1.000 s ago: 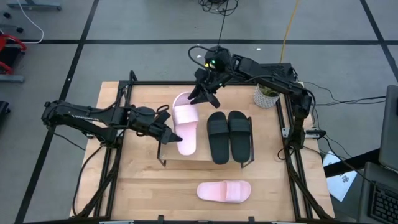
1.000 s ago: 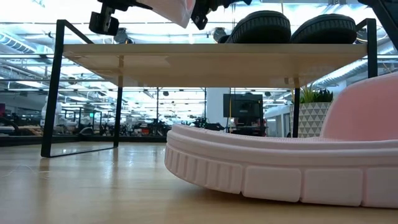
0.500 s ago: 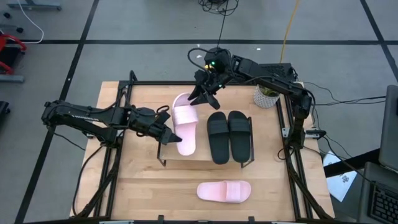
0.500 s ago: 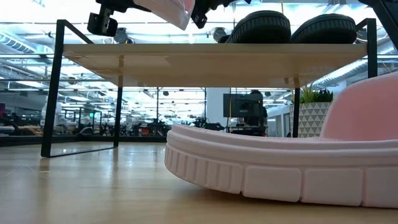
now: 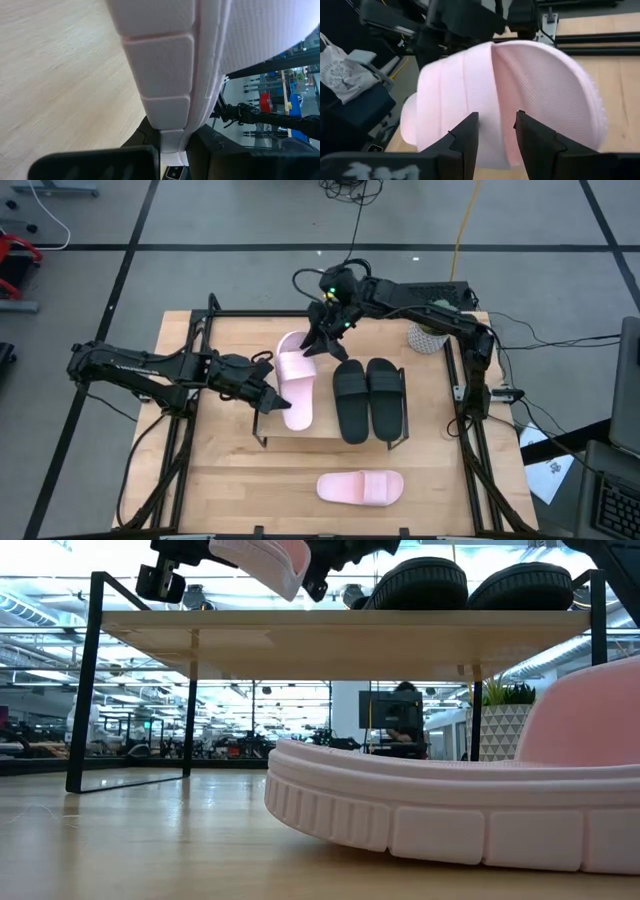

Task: Pick and place slides into the shelf
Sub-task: Put the right pink slipper on the shelf

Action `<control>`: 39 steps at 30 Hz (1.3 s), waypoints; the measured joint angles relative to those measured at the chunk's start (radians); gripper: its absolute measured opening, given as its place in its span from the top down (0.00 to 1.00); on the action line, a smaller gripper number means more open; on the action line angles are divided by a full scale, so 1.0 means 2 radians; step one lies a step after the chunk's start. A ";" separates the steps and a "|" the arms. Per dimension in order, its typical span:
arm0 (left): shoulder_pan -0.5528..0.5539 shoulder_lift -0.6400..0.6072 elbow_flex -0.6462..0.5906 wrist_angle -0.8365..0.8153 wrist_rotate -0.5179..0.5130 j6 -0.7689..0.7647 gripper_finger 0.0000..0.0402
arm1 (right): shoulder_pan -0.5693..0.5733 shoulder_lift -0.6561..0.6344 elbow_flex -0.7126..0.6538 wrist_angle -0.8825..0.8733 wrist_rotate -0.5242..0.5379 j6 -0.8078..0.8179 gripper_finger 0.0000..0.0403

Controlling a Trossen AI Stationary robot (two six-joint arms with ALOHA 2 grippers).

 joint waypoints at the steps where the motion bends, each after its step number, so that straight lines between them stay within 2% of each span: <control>1: 0.000 0.000 0.000 0.000 0.000 0.000 0.90 | 0.002 0.003 0.000 0.000 0.000 0.000 0.71; 5: 0.000 0.000 0.000 -0.009 0.001 0.000 0.90 | 0.007 0.011 0.000 -0.002 -0.003 -0.002 0.71; 11: -0.003 0.000 0.000 -0.031 -0.002 0.000 0.90 | 0.004 0.010 0.000 -0.005 -0.051 0.010 0.71; 22: -0.003 0.000 0.000 -0.035 -0.003 0.004 0.90 | 0.008 0.009 0.000 -0.011 -0.083 0.017 0.71; 26: -0.003 0.000 0.000 -0.034 -0.003 0.003 0.90 | 0.010 0.009 0.000 -0.017 -0.093 0.017 0.77; 34: -0.001 0.000 0.000 -0.029 0.000 -0.002 0.90 | 0.018 0.009 0.000 -0.025 -0.093 0.007 0.97; 39: -0.001 0.000 0.000 -0.007 0.005 -0.012 0.91 | 0.013 0.008 0.000 -0.013 -0.089 0.031 0.98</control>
